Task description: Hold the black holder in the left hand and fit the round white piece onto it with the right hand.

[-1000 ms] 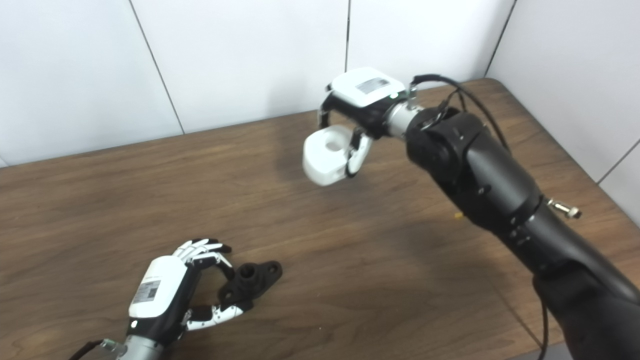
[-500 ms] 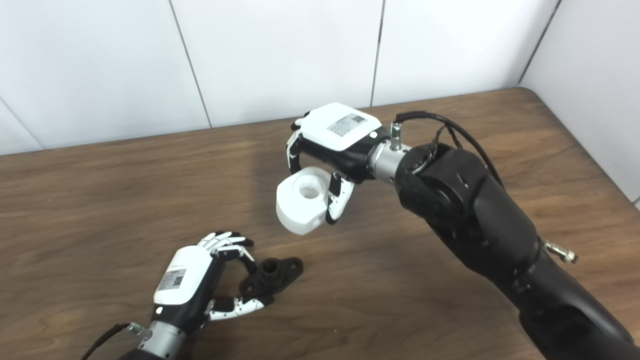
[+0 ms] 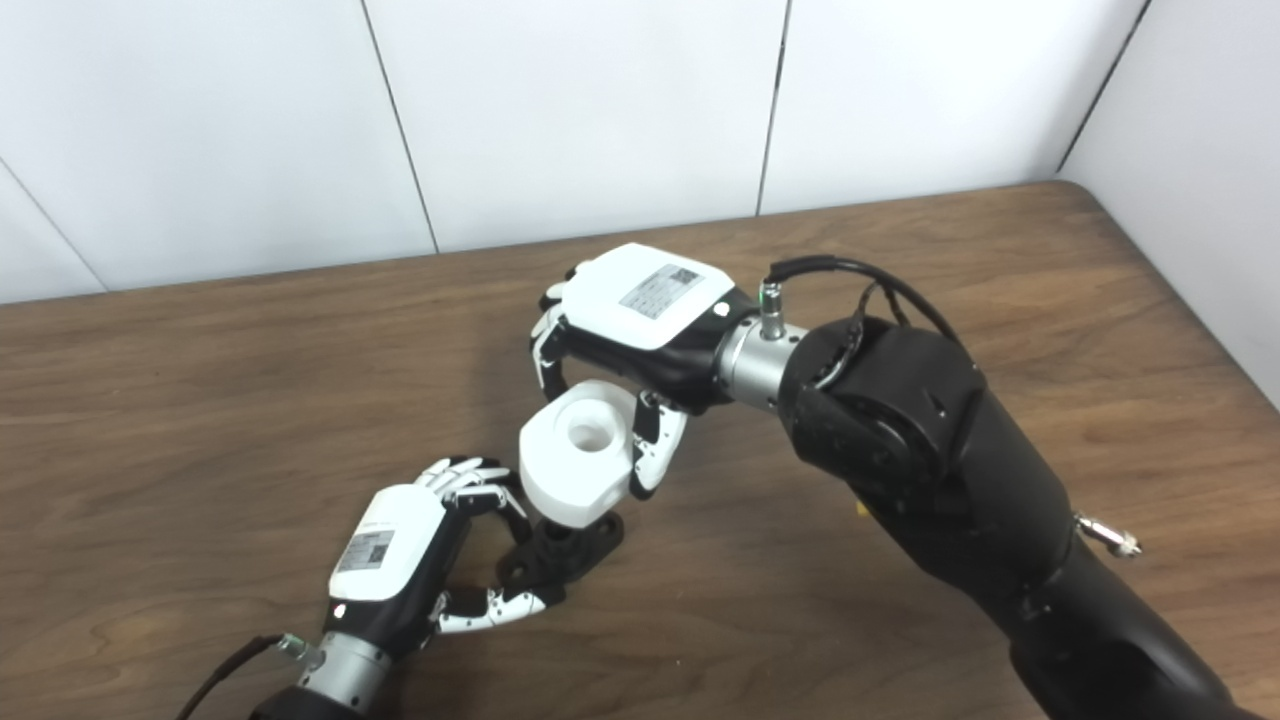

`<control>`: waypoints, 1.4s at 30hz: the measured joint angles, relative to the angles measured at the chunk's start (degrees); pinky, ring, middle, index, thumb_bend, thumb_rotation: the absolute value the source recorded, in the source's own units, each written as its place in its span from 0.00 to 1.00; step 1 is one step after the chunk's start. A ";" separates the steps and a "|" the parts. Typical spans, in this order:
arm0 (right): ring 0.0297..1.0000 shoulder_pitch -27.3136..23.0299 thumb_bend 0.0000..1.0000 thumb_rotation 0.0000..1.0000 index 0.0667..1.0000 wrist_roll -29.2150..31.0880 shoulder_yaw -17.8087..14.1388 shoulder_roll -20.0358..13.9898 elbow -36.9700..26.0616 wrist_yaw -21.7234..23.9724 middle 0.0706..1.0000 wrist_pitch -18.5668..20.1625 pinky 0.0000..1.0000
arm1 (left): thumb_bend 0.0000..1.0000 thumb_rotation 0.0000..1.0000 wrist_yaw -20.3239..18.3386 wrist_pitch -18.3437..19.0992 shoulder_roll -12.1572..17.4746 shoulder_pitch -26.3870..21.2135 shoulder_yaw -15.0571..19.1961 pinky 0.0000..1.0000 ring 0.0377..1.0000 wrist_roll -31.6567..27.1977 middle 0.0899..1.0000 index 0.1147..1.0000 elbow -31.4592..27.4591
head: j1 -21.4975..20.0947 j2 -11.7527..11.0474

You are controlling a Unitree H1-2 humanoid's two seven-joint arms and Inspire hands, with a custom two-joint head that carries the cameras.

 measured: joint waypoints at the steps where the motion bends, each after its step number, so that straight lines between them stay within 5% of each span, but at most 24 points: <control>1: 0.90 0.11 0.53 0.14 0.45 0.06 -0.01 0.19 -0.05 0.21 0.78 0.00 0.91 | 0.52 0.06 0.13 -0.09 -0.04 0.00 -0.03 0.90 0.84 0.00 0.75 0.42 0.06 | 0.09 0.09; 42: 0.93 3.98 0.52 0.14 0.45 1.92 1.44 4.30 2.39 0.11 0.78 -2.30 0.89 | 0.52 0.06 1.09 0.17 -1.00 -0.42 -0.33 0.90 0.83 0.46 0.74 0.42 0.81 | 0.18 1.50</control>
